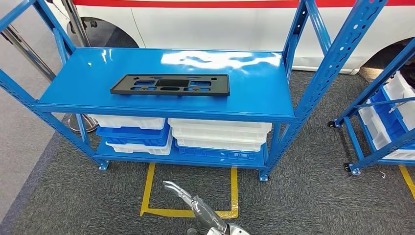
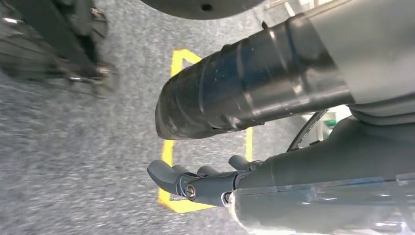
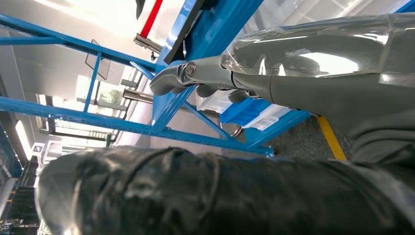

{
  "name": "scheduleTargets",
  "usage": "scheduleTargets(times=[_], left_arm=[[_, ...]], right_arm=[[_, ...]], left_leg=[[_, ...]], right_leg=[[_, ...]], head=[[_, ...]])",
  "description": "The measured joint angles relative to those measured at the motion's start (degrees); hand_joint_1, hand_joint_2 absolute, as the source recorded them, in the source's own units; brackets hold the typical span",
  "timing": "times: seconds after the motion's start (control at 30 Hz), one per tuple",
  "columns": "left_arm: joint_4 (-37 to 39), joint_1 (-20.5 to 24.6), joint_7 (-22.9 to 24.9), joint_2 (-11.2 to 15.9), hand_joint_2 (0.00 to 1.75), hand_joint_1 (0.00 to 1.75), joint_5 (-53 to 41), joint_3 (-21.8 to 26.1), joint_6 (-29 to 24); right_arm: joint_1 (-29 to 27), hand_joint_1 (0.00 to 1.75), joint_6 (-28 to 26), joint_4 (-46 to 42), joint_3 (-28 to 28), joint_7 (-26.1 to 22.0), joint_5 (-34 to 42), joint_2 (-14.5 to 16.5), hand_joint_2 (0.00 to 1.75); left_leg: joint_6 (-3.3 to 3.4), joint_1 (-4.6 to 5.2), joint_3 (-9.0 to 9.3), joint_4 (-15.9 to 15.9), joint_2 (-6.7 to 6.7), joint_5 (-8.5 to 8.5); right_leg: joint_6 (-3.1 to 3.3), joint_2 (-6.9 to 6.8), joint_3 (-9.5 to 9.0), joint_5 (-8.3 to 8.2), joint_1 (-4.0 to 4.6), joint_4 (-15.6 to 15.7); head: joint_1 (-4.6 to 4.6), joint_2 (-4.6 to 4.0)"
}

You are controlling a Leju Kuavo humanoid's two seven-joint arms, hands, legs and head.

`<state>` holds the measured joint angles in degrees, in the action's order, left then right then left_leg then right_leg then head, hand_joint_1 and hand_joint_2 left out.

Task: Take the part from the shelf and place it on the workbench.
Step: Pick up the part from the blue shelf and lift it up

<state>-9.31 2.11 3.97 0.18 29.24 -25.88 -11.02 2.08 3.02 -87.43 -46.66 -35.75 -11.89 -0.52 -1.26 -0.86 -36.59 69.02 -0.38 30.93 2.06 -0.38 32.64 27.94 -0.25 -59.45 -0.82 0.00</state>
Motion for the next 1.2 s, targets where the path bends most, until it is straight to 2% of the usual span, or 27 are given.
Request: scheduleTargets(times=[0.07,0.1,0.17,0.23,0.3,0.37,0.4,0.43,0.47,0.53,0.6,0.7,0.77,0.8,0.87,0.9,0.93,0.97,1.0,1.07,1.1,1.13,1.2], left_arm=[[0.0,0.0,0.0,0.0,0.00,0.00,0.0,0.0,0.0],[0.0,0.0,0.0,0.1,0.00,0.00,0.0,0.0,0.0],[0.1,0.1,0.0,0.1,0.00,0.00,0.0,0.0,0.0],[0.1,0.1,0.0,0.1,0.00,0.00,0.0,0.0,0.0],[0.1,0.1,0.0,0.0,0.00,0.00,0.0,0.0,0.0],[0.1,0.1,0.0,0.0,0.00,0.00,0.0,0.0,0.0],[0.1,0.1,0.0,0.1,0.00,0.00,0.0,0.0,0.0],[0.1,0.1,0.0,0.1,0.00,0.00,0.0,0.0,0.0],[0.1,0.1,0.0,0.1,0.00,0.00,0.0,0.0,0.0],[0.1,0.1,0.0,0.0,0.00,0.00,0.0,0.0,0.0],[0.1,0.1,0.0,0.0,0.00,0.00,0.0,0.0,0.1],[0.1,0.1,0.0,0.0,0.00,0.00,0.0,0.0,0.0],[0.1,0.1,0.0,0.0,0.00,0.00,0.0,0.0,0.0],[0.1,0.1,0.0,0.0,0.00,0.00,0.0,0.0,0.1],[0.1,0.2,0.0,0.0,0.00,0.00,0.0,0.0,0.1],[0.1,0.1,0.0,0.0,0.00,0.00,0.0,0.0,0.1],[0.1,0.1,0.0,0.0,0.00,0.00,0.0,0.0,0.1],[0.1,0.1,0.0,0.0,0.00,0.00,0.0,0.0,0.1],[0.1,0.0,0.0,0.0,0.00,0.00,0.0,0.0,0.1],[0.1,-0.1,0.0,0.0,0.00,0.00,0.0,0.0,0.1],[0.1,0.0,0.0,0.0,0.00,0.00,0.0,0.0,0.0],[0.1,0.0,0.0,0.1,0.00,0.00,0.0,0.0,0.0],[0.1,0.1,0.0,0.1,0.00,0.00,0.0,0.0,0.0]], right_arm=[[0.0,0.00,0.0,0.0,0.0,0.0,0.0,0.0,0.00],[0.0,0.00,0.0,0.0,0.0,0.0,0.0,0.0,0.00],[0.0,0.00,0.0,0.0,0.0,0.1,0.0,0.0,0.00],[0.0,0.00,0.0,-0.1,0.0,0.1,0.0,0.0,0.00],[0.1,0.00,0.0,-0.2,0.0,0.1,0.0,0.0,0.00],[0.1,0.00,0.0,-0.2,0.0,0.1,0.1,-0.1,0.00],[0.0,0.00,0.0,-0.2,0.0,0.1,0.1,-0.1,0.00],[0.0,0.00,0.0,-0.2,0.0,0.1,0.1,-0.1,0.00],[0.0,0.00,0.0,-0.2,0.0,0.1,0.1,-0.2,0.00],[0.0,0.00,0.0,-0.2,0.0,0.1,0.1,-0.2,0.00],[0.0,0.00,0.0,-0.2,0.0,0.1,0.1,-0.2,0.00],[-0.1,0.00,0.0,-0.2,0.0,0.1,0.1,-0.2,0.00],[-0.1,0.00,0.0,-0.2,0.0,0.1,0.1,-0.1,0.00],[-0.1,0.00,0.0,-0.2,0.0,0.1,0.1,-0.1,0.00],[-0.1,0.00,0.0,-0.2,0.0,0.1,0.1,0.0,0.00],[-0.1,0.00,0.0,-0.2,0.0,0.1,0.1,0.0,0.00],[-0.1,0.00,0.0,-0.2,0.0,0.1,0.1,0.0,0.00],[-0.1,0.00,0.0,-0.2,0.0,0.1,0.1,0.0,0.00],[-0.1,0.00,0.0,-0.2,0.0,0.1,0.1,0.0,0.00],[-0.1,0.00,0.0,-0.2,0.0,0.1,0.1,0.0,0.00],[-0.1,0.00,0.0,-0.2,0.0,0.1,0.1,0.0,0.00],[-0.1,0.00,0.0,-0.2,0.0,0.1,0.1,0.0,0.00],[0.0,0.00,0.0,-0.2,0.0,0.1,0.1,0.0,0.00]], left_leg=[[0.72,0.27,3.37,-7.4,0.11,-3.13],[1.02,0.45,4.29,-9.5,0.15,-3.67],[1.35,0.73,4.62,-10.7,0.12,-3.55],[1.82,0.43,4.93,-11.4,0.15,-3.88],[2.41,0.11,5.35,-12.0,0.28,-4.18],[2.71,0.16,5.39,-12.0,0.34,-4.12],[2.76,0.17,5.42,-12.0,0.31,-4.06],[2.77,0.16,5.48,-12.0,0.25,-3.98],[2.72,0.15,5.60,-11.9,0.17,-3.88],[2.37,0.09,5.91,-11.6,0.00,-3.43],[1.71,0.23,5.91,-11.1,-0.11,-2.91],[0.82,0.26,5.88,-11.0,-0.11,-2.66],[0.35,0.10,5.55,-9.9,-0.02,-1.69],[0.13,0.06,4.67,-7.9,0.01,-0.41],[-0.20,0.02,1.22,-0.8,0.07,3.06],[-0.29,0.02,-0.61,2.7,0.06,4.29],[-0.29,0.02,-1.80,4.8,0.06,4.51],[-0.20,0.02,-1.96,4.7,0.06,3.53],[-0.01,0.04,-1.00,2.3,0.06,1.52],[0.65,0.26,2.29,-5.2,0.08,-2.64],[1.01,0.44,3.58,-8.2,0.08,-3.64],[1.28,0.63,4.24,-9.8,0.07,-3.89],[1.61,0.76,4.48,-10.7,0.03,-3.63]], right_leg=[[-0.21,0.03,-0.20,0.20,0.16,-0.1],[-0.42,-0.01,-0.13,0.24,0.22,-0.1],[-0.93,-0.11,0.03,0.18,0.28,-0.1],[-1.53,-0.10,0.12,0.62,0.26,-0.4],[-2.08,0.11,1.69,2.93,0.21,-4.0],[-2.44,0.25,5.33,6.33,0.00,-11.4],[-2.59,0.26,6.95,7.20,-0.14,-14.5],[-2.72,0.26,7.76,6.99,-0.28,-15.8],[-2.79,0.26,7.50,5.72,-0.41,-15.0],[-2.73,0.28,4.18,1.66,-0.64,-7.8],[-2.42,0.36,1.37,-0.31,-0.55,-1.7],[-1.56,0.54,1.00,-0.16,-0.28,-0.7],[-0.94,0.49,0.74,-0.26,-0.37,-0.3],[-0.65,0.39,0.59,-0.28,-0.45,-0.1],[-0.26,0.21,0.44,-0.16,-0.34,0.0],[-0.11,0.16,0.41,-0.08,-0.25,0.0],[-0.02,0.16,0.32,0.00,-0.16,-0.1],[0.04,0.21,0.16,0.10,-0.08,-0.1],[0.05,0.28,-0.07,0.22,-0.03,-0.1],[-0.12,0.37,-0.54,0.55,0.14,-0.1],[-0.31,0.38,-0.59,0.67,0.20,-0.1],[-0.53,0.35,-0.53,0.71,0.24,-0.2],[-1.02,0.29,-0.43,0.64,0.24,0.0]], head=[[-0.01,0.00],[-0.02,0.00],[-0.02,0.00],[-0.03,0.00],[-0.04,0.00],[-0.05,0.00],[-0.06,0.00],[-0.05,0.00],[-0.05,0.00],[-0.06,0.00],[-0.07,0.00],[-0.05,0.00],[-0.04,0.00],[-0.04,0.00],[-0.03,0.00],[-0.04,0.00],[-0.03,0.00],[-0.03,0.00],[-0.03,0.00],[-0.04,0.00],[-0.03,0.00],[-0.04,0.00],[-0.04,0.00]])
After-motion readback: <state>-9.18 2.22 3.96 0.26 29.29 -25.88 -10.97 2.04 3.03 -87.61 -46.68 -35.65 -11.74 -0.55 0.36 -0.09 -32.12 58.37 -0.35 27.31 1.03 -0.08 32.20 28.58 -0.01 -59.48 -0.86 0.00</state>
